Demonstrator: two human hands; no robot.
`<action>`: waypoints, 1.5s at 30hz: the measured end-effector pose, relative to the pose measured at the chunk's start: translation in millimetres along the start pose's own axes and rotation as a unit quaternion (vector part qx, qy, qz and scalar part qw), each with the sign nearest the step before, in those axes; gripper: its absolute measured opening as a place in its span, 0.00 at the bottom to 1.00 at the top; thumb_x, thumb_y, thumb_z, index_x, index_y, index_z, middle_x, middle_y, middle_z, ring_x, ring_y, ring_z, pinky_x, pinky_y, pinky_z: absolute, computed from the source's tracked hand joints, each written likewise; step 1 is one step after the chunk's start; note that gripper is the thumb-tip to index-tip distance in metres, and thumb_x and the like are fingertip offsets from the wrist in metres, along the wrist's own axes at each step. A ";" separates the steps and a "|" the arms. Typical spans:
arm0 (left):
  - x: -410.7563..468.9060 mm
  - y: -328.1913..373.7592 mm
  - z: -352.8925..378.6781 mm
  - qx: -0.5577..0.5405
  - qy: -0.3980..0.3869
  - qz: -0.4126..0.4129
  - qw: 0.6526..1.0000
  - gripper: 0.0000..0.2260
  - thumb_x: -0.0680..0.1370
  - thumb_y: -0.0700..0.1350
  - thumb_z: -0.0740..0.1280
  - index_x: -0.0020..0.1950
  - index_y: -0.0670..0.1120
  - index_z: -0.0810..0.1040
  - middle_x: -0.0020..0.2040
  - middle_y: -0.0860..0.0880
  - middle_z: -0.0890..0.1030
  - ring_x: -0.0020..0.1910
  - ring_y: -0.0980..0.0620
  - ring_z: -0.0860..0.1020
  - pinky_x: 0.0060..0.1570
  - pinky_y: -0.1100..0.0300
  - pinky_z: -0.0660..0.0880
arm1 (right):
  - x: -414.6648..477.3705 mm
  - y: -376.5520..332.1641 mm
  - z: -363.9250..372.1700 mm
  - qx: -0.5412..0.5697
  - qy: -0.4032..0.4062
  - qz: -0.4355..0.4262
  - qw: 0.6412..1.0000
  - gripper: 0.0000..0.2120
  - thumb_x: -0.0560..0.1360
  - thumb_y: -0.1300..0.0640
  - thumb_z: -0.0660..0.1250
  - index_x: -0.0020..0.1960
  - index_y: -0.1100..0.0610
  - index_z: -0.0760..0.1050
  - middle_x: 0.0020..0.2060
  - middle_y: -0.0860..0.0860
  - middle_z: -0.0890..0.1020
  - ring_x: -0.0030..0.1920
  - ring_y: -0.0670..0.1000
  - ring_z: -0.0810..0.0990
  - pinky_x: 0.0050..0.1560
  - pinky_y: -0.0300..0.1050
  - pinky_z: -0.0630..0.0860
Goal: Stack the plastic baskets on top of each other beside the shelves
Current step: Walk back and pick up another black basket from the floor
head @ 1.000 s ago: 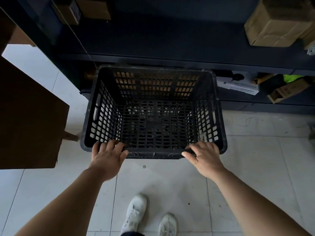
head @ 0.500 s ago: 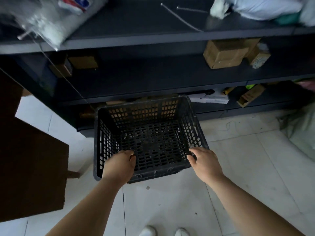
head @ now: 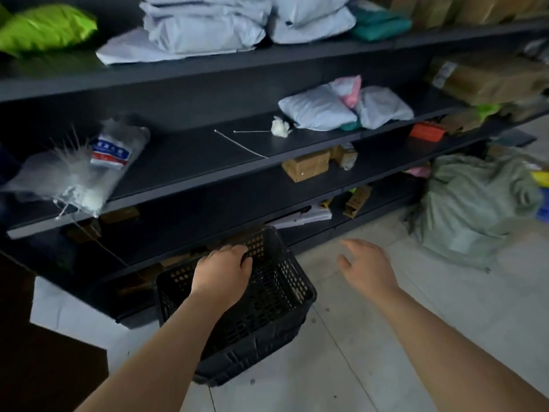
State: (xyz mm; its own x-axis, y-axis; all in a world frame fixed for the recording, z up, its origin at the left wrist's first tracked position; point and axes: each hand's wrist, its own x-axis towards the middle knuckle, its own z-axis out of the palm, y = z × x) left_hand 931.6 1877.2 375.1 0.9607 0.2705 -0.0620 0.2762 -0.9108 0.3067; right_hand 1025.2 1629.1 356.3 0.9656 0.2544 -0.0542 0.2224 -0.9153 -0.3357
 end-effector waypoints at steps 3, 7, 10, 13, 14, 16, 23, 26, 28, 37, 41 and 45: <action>-4.3 33.2 -21.2 0.008 0.010 0.041 0.999 0.16 0.80 0.53 0.55 0.64 0.50 0.73 0.61 0.48 0.78 0.58 0.46 0.75 0.58 0.51 0.72 | -21.7 8.0 -34.5 0.030 0.025 0.016 0.999 0.20 0.78 0.52 0.60 0.69 0.55 0.70 0.66 0.55 0.75 0.65 0.57 0.72 0.68 0.52 0.65; -10.3 80.7 -24.9 -0.003 0.006 0.107 0.994 0.17 0.80 0.52 0.56 0.67 0.50 0.72 0.62 0.48 0.77 0.59 0.46 0.75 0.59 0.50 0.72 | -56.9 35.0 -72.0 0.054 0.069 0.052 0.995 0.18 0.78 0.55 0.61 0.66 0.58 0.73 0.64 0.57 0.77 0.63 0.58 0.73 0.67 0.53 0.64; -11.3 121.7 -16.1 0.002 -0.005 0.166 0.986 0.18 0.80 0.52 0.56 0.68 0.50 0.72 0.62 0.49 0.78 0.59 0.47 0.75 0.59 0.52 0.71 | -82.1 72.0 -92.8 0.043 0.091 0.090 0.991 0.18 0.77 0.55 0.62 0.65 0.59 0.74 0.62 0.58 0.78 0.62 0.59 0.75 0.66 0.54 0.66; -8.6 174.2 -4.4 0.017 -0.010 0.223 0.975 0.17 0.80 0.51 0.57 0.66 0.48 0.73 0.59 0.48 0.79 0.57 0.47 0.76 0.56 0.54 0.71 | -109.4 121.0 -110.1 0.026 0.110 0.142 0.983 0.19 0.77 0.53 0.63 0.66 0.57 0.73 0.64 0.56 0.77 0.64 0.57 0.74 0.69 0.53 0.62; -7.7 194.6 -0.3 0.017 -0.012 0.242 0.970 0.16 0.80 0.51 0.57 0.64 0.48 0.75 0.58 0.48 0.80 0.56 0.47 0.77 0.55 0.54 0.72 | -119.4 138.6 -116.2 0.018 0.118 0.158 0.980 0.20 0.77 0.52 0.63 0.67 0.56 0.73 0.64 0.55 0.77 0.64 0.56 0.74 0.70 0.52 0.60; -5.7 239.3 8.5 0.014 -0.026 0.277 0.960 0.16 0.80 0.51 0.57 0.63 0.46 0.75 0.56 0.47 0.81 0.55 0.46 0.78 0.54 0.52 0.74 | -140.1 173.9 -129.0 0.006 0.132 0.193 0.972 0.20 0.77 0.52 0.62 0.67 0.55 0.72 0.65 0.54 0.77 0.66 0.55 0.72 0.71 0.52 0.57; -27.9 428.3 65.4 -0.001 -0.040 0.421 0.906 0.23 0.77 0.55 0.50 0.62 0.46 0.76 0.57 0.45 0.81 0.54 0.43 0.78 0.54 0.53 0.73 | -221.3 305.1 -176.2 -0.010 0.165 0.308 0.937 0.18 0.76 0.52 0.62 0.65 0.55 0.74 0.61 0.53 0.79 0.63 0.55 0.76 0.70 0.55 0.62; -51.2 509.1 96.6 -0.037 -0.053 0.471 0.880 0.32 0.71 0.59 0.45 0.59 0.45 0.79 0.53 0.43 0.83 0.50 0.41 0.80 0.51 0.52 0.76 | -261.1 361.7 -192.9 -0.019 0.166 0.360 0.918 0.19 0.77 0.51 0.60 0.67 0.54 0.72 0.63 0.51 0.78 0.64 0.53 0.74 0.71 0.53 0.60; -68.7 561.4 114.1 -0.047 -0.071 0.496 0.864 0.33 0.70 0.60 0.44 0.60 0.45 0.80 0.53 0.42 0.83 0.49 0.40 0.81 0.51 0.50 0.76 | -286.2 397.1 -203.5 -0.019 0.164 0.401 0.901 0.20 0.78 0.50 0.59 0.68 0.52 0.70 0.65 0.50 0.77 0.66 0.52 0.72 0.73 0.51 0.57; -125.2 738.2 192.3 -0.028 -0.125 0.635 0.762 0.27 0.73 0.57 0.49 0.55 0.45 0.81 0.45 0.44 0.84 0.42 0.40 0.81 0.44 0.51 0.77 | -371.9 517.9 -231.7 0.004 0.211 0.554 0.805 0.19 0.78 0.51 0.60 0.67 0.53 0.72 0.64 0.50 0.78 0.66 0.52 0.72 0.73 0.49 0.55; -147.4 813.2 220.7 -0.021 -0.141 0.692 0.707 0.21 0.76 0.54 0.54 0.60 0.46 0.79 0.51 0.45 0.83 0.49 0.41 0.79 0.48 0.52 0.73 | -400.5 558.6 -242.0 0.012 0.234 0.620 0.749 0.19 0.77 0.52 0.61 0.66 0.54 0.73 0.62 0.51 0.79 0.64 0.53 0.74 0.72 0.50 0.58; -168.5 888.0 244.7 -0.018 -0.155 0.758 0.633 0.21 0.75 0.53 0.54 0.58 0.46 0.79 0.50 0.45 0.83 0.47 0.41 0.79 0.46 0.53 0.73 | -420.0 588.8 -253.5 0.010 0.263 0.684 0.681 0.18 0.77 0.52 0.61 0.66 0.54 0.74 0.61 0.52 0.80 0.63 0.54 0.75 0.70 0.49 0.60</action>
State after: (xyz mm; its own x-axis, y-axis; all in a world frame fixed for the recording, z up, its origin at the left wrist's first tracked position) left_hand 1021.5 946.5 425.4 0.0804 -0.9857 0.1482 -0.9651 -0.0398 0.2587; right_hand 784.9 904.1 419.8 0.1842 -0.9828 0.0132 -0.9294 -0.1785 -0.3229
